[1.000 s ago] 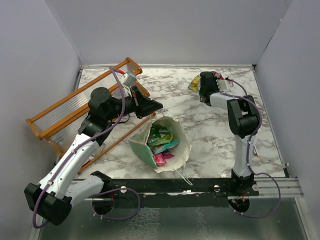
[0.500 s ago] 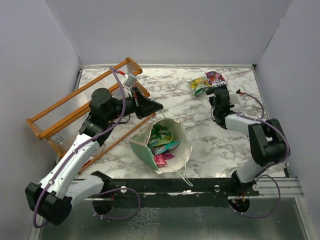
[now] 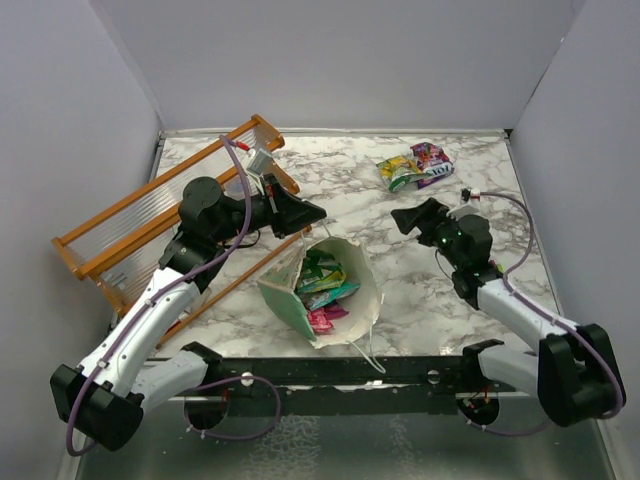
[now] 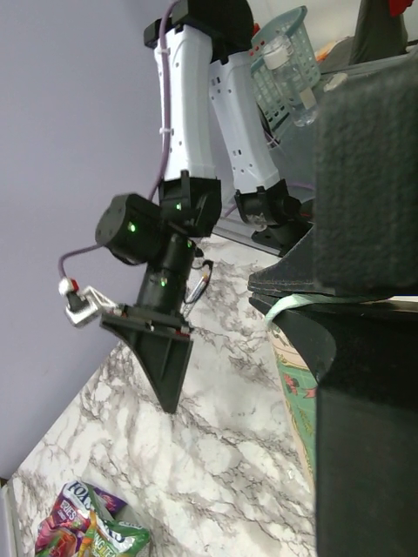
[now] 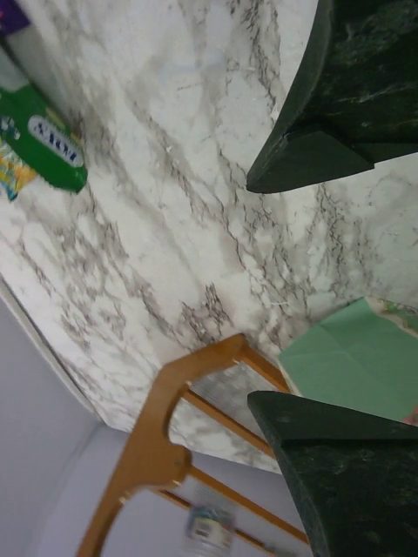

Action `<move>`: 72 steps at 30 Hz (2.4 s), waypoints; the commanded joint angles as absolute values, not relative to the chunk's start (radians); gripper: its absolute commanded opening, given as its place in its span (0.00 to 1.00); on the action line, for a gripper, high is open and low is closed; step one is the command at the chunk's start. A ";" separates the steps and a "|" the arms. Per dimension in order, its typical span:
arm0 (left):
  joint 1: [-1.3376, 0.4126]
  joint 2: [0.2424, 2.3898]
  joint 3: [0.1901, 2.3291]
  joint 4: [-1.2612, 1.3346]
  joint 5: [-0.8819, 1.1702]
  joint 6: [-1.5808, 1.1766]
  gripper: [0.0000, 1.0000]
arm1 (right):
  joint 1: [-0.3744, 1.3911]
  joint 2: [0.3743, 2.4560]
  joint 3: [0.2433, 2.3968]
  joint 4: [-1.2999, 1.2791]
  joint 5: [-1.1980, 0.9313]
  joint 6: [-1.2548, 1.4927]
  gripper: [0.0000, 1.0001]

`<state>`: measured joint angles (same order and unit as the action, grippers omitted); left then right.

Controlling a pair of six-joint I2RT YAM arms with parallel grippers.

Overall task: Take the snacks out of the paper bag
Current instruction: Place the snack at the center of the board, then take out the snack from the paper bag.

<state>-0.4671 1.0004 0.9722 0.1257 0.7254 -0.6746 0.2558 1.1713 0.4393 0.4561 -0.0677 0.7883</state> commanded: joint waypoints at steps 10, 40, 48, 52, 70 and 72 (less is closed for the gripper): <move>-0.469 0.994 0.965 0.147 0.742 -0.659 0.00 | 0.366 0.857 0.556 0.455 -0.542 0.363 0.99; -0.469 0.976 0.922 0.169 0.750 -0.663 0.00 | 1.121 0.998 0.736 -0.131 -0.236 -0.748 0.77; -0.470 0.970 0.917 0.164 0.747 -0.658 0.00 | 1.124 1.111 0.810 -0.193 -0.189 -0.755 0.79; -0.469 0.971 0.914 0.178 0.748 -0.666 0.00 | 1.130 1.164 0.826 -0.163 -0.143 -0.755 0.75; -0.469 0.971 0.908 0.189 0.756 -0.684 0.00 | 1.137 1.364 0.827 -0.051 -0.075 -0.842 0.46; -0.469 0.972 0.907 0.188 0.756 -0.684 0.00 | 1.137 1.388 0.833 -0.058 -0.063 -0.845 0.45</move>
